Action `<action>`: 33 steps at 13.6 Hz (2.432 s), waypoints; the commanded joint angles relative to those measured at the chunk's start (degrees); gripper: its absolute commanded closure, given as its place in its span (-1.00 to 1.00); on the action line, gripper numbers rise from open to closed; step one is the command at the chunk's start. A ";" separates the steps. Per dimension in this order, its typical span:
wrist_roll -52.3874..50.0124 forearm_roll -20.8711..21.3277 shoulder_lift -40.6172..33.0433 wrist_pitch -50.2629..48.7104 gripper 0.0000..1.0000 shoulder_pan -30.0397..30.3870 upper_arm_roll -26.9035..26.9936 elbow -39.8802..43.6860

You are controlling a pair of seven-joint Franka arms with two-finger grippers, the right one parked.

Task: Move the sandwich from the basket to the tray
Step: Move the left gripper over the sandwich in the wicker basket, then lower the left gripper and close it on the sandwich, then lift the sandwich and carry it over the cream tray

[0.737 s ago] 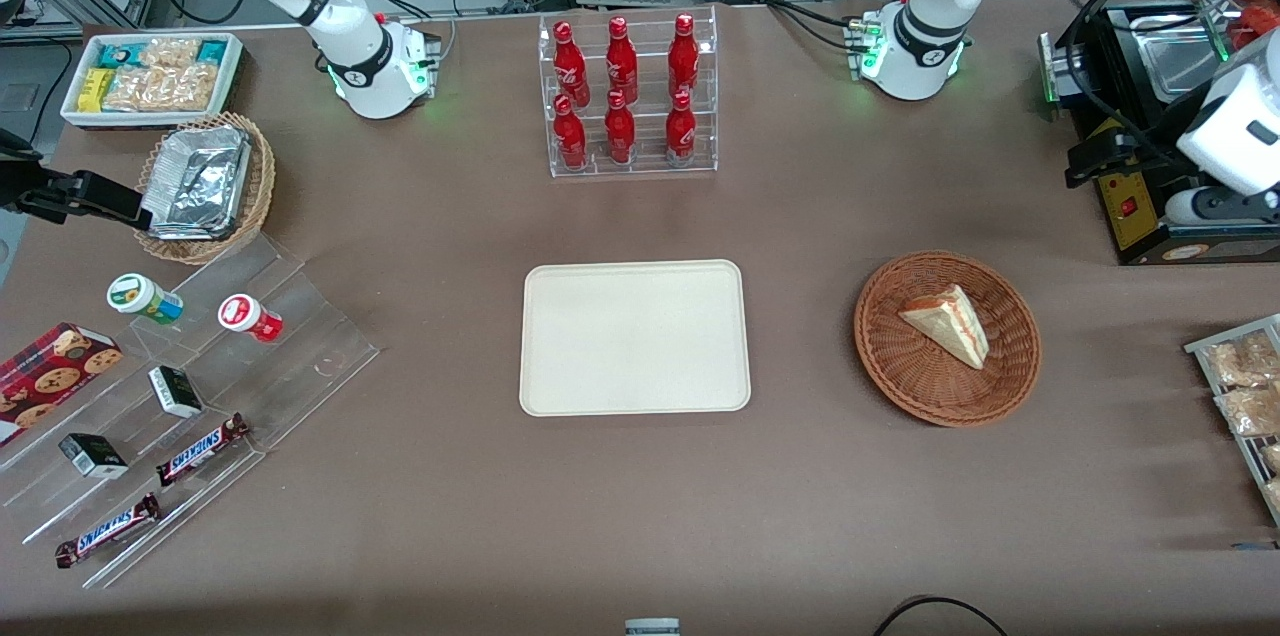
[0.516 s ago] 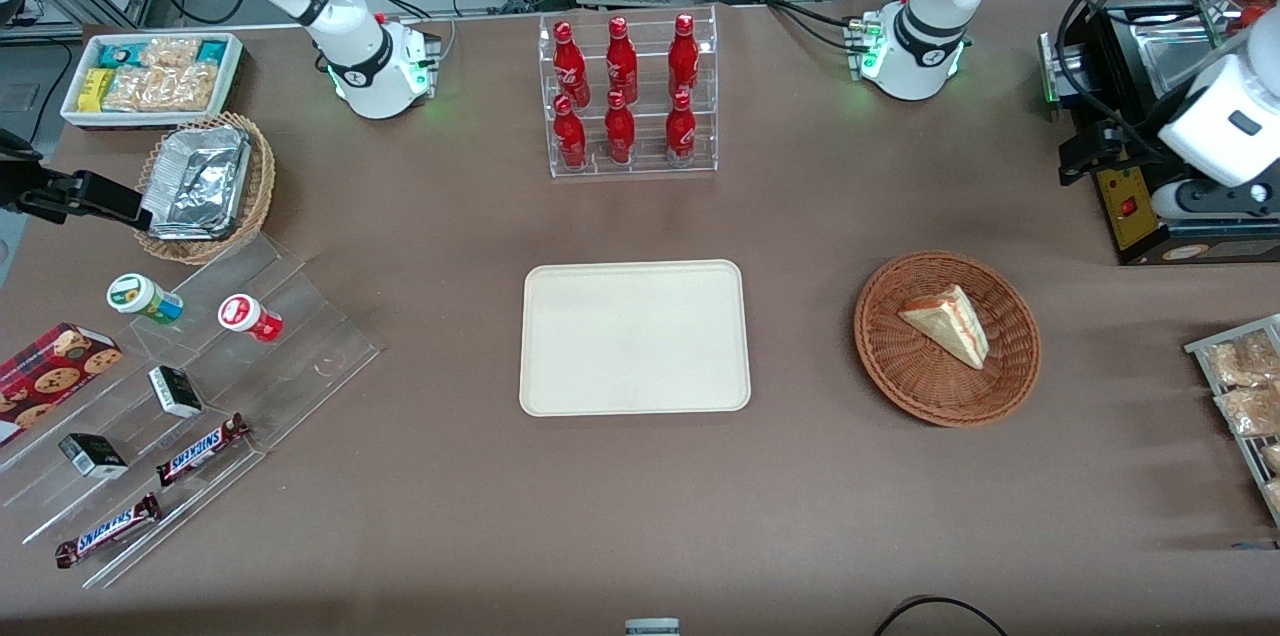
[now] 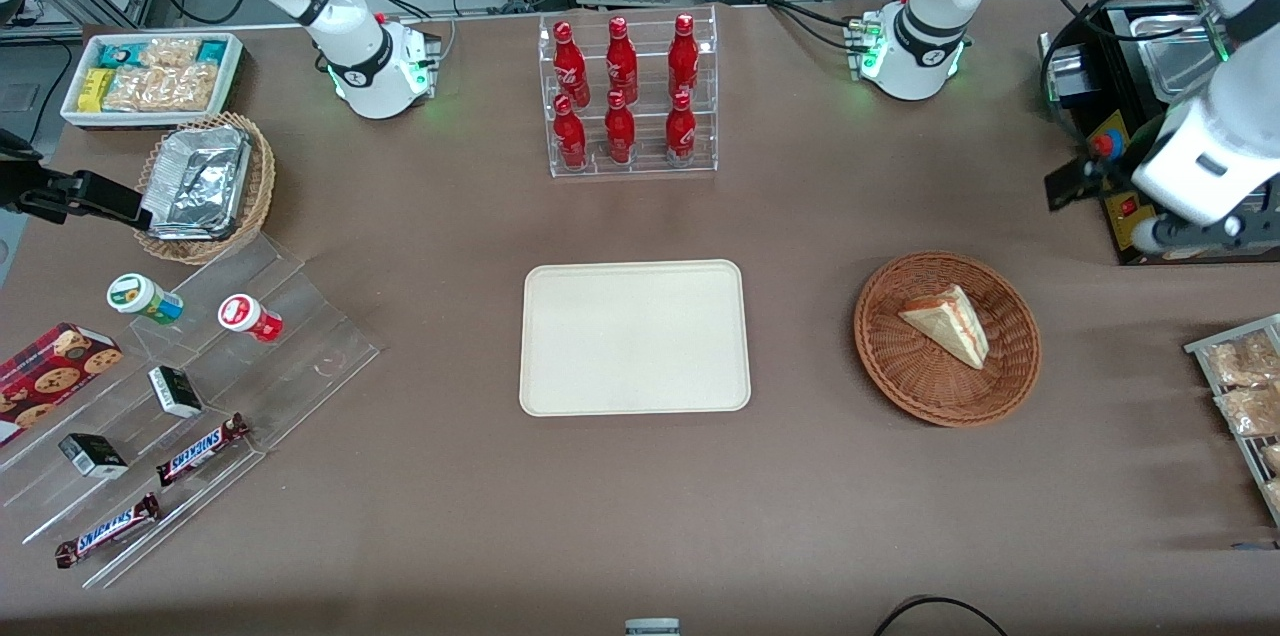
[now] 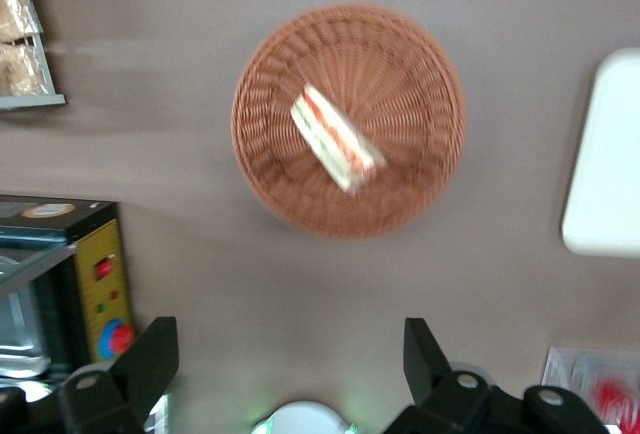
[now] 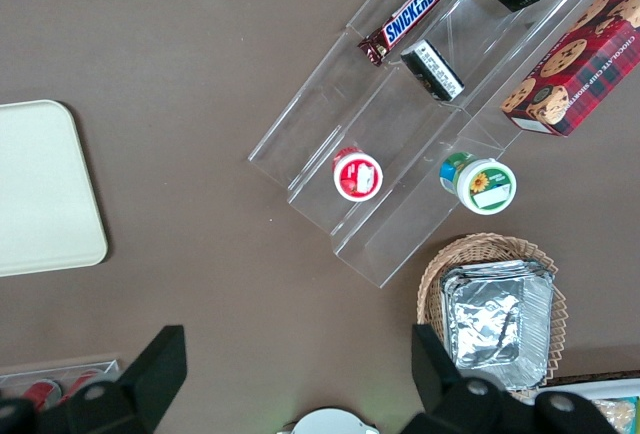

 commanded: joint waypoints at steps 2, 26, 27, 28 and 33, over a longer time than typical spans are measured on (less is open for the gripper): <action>-18.49 0.60 -2.95 18.48 -0.99 -0.38 0.07 -17.31; -53.62 4.73 10.06 63.00 1.00 -3.55 2.80 -39.14; -53.53 4.90 8.84 62.30 1.00 -3.55 2.54 -38.88; -53.01 4.99 6.48 59.86 1.00 -3.72 2.36 -38.87; -48.09 5.70 -0.85 30.30 1.00 -9.60 -0.53 -25.92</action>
